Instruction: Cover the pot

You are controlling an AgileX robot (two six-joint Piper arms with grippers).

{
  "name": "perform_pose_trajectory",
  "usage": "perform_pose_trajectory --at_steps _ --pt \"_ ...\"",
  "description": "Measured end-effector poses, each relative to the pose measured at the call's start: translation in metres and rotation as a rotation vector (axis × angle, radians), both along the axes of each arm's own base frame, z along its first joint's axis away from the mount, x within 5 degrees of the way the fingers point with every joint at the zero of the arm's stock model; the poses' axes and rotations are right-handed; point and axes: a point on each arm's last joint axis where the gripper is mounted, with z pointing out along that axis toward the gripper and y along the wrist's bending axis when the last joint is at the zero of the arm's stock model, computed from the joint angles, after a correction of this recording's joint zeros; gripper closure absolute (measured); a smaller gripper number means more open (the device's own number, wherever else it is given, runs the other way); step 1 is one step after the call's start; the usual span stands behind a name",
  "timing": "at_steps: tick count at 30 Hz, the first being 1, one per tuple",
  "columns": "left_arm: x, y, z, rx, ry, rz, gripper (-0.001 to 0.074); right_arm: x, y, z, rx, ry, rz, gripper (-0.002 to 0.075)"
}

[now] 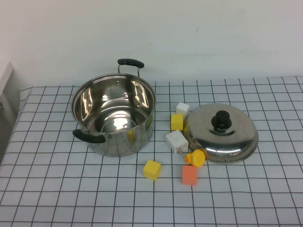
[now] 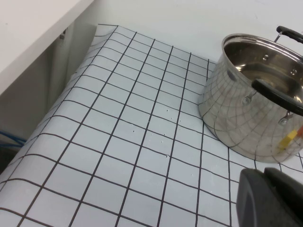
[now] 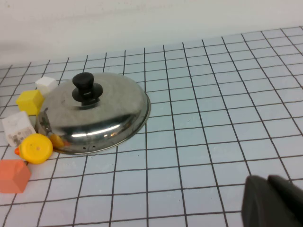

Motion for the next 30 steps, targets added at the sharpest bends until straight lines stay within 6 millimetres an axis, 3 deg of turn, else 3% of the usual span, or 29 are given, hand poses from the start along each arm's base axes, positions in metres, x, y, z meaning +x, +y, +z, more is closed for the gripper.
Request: perform_pose_trajectory --at_steps 30 --pt "0.0 0.0 0.0 0.004 0.0 -0.001 0.0738 0.0026 -0.0001 0.0054 -0.001 -0.086 0.0 0.0728"
